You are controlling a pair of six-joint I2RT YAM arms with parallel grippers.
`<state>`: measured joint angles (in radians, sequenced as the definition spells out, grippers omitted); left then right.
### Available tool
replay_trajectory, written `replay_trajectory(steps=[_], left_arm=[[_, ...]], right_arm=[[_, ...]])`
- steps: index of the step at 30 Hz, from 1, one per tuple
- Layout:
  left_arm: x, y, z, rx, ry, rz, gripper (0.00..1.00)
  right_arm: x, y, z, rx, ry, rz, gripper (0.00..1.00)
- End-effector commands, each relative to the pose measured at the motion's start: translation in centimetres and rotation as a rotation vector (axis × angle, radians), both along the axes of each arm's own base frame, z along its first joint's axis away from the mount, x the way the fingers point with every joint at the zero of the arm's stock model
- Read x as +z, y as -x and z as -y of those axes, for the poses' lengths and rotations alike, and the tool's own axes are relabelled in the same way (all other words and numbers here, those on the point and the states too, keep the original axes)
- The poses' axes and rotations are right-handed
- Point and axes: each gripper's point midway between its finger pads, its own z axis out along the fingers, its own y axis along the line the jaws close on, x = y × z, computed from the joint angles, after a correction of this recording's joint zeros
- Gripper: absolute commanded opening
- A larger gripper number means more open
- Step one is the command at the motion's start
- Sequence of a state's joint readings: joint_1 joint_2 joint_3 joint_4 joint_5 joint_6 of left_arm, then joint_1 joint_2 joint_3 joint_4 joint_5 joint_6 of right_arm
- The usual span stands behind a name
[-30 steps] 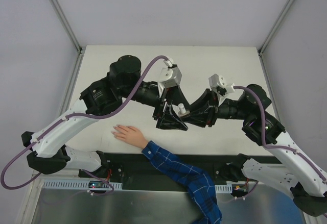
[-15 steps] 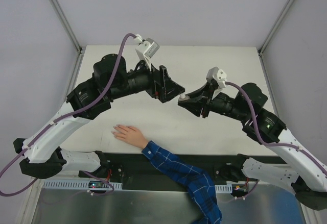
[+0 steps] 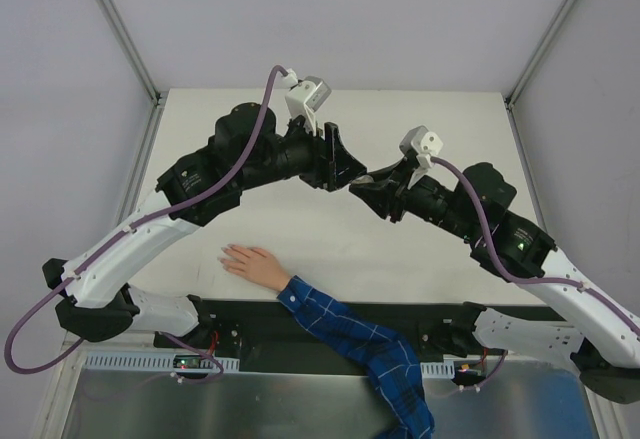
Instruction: Paint the nails
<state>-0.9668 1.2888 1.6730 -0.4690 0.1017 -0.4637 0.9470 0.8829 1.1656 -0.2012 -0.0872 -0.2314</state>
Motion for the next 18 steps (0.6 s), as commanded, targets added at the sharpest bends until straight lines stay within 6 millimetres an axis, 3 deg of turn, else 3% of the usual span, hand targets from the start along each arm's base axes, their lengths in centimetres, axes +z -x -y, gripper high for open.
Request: replay_trajectory(steps=[1,3,4,5,8,10,11,12,13,15,16,18], left_arm=[[0.9,1.1,0.0,-0.050,0.041,0.007,0.38],[0.2,1.6,0.4,-0.089,0.039,0.011,0.28],[0.8,2.7,0.9,-0.166,0.074,0.024,0.23],[0.8,3.4,1.3,-0.219,0.079,0.044,0.10],[0.5,7.3,2.1,-0.501,0.116,0.077,0.00],[0.4,8.6,1.7,-0.632,0.129,0.086,0.00],[1.0,10.5,1.0,-0.758,0.161,0.106,0.00],[0.7,10.4,0.7,-0.781,0.170,0.104,0.00],[1.2,11.2,0.2,-0.824,0.197,0.126,0.00],[2.1,12.5,-0.2,-0.915,0.262,0.154,0.00],[2.7,12.9,-0.3,-0.939,0.289,0.174,0.00],[3.5,13.4,-0.4,-0.984,0.342,0.177,0.00]], right_arm=[[3.6,-0.1,0.7,-0.037,-0.085,0.043,0.00],[3.7,0.2,0.6,-0.024,-0.107,0.033,0.00],[4.1,0.3,0.5,-0.016,-0.124,0.037,0.00],[4.1,0.7,0.6,-0.003,-0.136,0.031,0.00],[5.2,2.3,0.7,0.073,-0.184,0.049,0.00],[5.2,4.1,0.6,0.173,-0.203,0.050,0.00],[5.6,5.5,0.8,0.245,-0.219,0.063,0.00],[5.5,9.2,0.2,0.461,-0.223,0.036,0.00],[7.1,10.8,0.5,0.558,-0.274,0.074,0.00],[7.7,14.5,0.8,0.785,-0.289,0.059,0.00],[8.8,15.5,1.1,0.838,-0.331,0.035,0.00],[9.0,15.8,1.2,0.846,-0.343,0.032,0.00]])
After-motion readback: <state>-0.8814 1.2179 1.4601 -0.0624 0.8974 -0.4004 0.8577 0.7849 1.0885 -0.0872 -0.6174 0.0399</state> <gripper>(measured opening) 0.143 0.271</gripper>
